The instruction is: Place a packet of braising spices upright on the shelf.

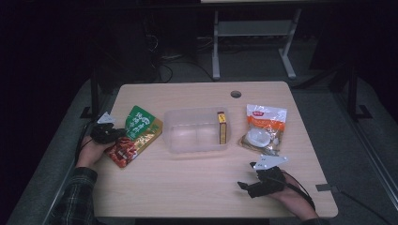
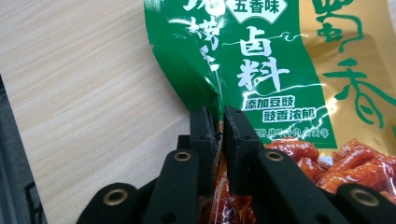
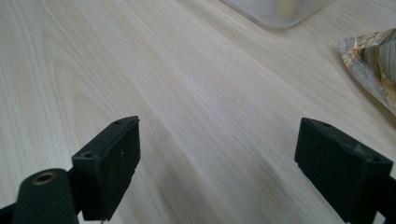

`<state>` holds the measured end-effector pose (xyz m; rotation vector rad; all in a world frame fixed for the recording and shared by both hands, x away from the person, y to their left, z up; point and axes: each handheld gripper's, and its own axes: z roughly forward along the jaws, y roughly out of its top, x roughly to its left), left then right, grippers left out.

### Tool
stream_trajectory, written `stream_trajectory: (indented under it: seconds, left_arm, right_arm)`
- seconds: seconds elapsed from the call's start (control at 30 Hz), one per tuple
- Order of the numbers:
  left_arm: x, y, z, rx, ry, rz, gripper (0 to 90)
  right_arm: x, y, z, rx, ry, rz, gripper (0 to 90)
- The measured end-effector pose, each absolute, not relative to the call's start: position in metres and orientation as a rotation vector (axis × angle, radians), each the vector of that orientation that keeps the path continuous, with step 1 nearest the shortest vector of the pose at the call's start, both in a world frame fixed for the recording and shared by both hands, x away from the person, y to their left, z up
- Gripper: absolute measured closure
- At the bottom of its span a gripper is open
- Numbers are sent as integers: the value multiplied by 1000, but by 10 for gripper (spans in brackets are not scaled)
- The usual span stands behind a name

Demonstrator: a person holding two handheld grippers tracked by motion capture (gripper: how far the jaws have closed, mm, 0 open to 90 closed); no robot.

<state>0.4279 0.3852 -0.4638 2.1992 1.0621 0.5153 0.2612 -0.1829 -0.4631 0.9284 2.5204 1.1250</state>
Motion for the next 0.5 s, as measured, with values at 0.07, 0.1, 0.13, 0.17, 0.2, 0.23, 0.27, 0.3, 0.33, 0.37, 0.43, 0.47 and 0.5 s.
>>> stream_trajectory:
  seconds: [0.07,0.1,0.13,0.17,0.2,0.23,0.27,0.3,0.33,0.37,0.43,0.47,0.5]
  left_arm:
    - [428,385,-463,2196,1083,513,855]
    - [428,385,-463,2196,1083,513,861]
    - [429,386,-463,2186,1100,499,861]
    - [429,387,-462,2185,1099,492,874]
    - [430,387,-462,2175,1116,476,884]
    - [430,388,-461,2167,1126,463,892]
    - [430,389,-461,2143,1149,441,895]
    - [431,391,-461,2140,1156,430,897]
    - [430,391,-461,2127,1165,424,898]
    - [429,393,-461,2119,1170,418,898]
    - [428,396,-460,2089,1188,396,900]
    - [427,397,-460,2079,1195,396,900]
    - [426,398,-459,2074,1201,392,900]
  right_arm:
    - [261,-182,-463,928,2521,1128,138]
    - [261,-182,-463,928,2521,1128,138]
    - [261,-182,-463,927,2521,1127,138]
    - [261,-182,-463,928,2521,1127,138]
    - [261,-183,-463,925,2522,1125,138]
    - [261,-183,-463,926,2522,1124,138]
    - [261,-183,-463,924,2522,1123,138]
    - [261,-183,-463,923,2521,1124,138]
    - [261,-183,-463,925,2521,1124,138]
    - [261,-184,-463,926,2520,1124,138]
    - [261,-184,-463,926,2520,1125,138]
    - [261,-184,-463,926,2521,1125,138]
    - [261,-184,-463,926,2521,1126,138]
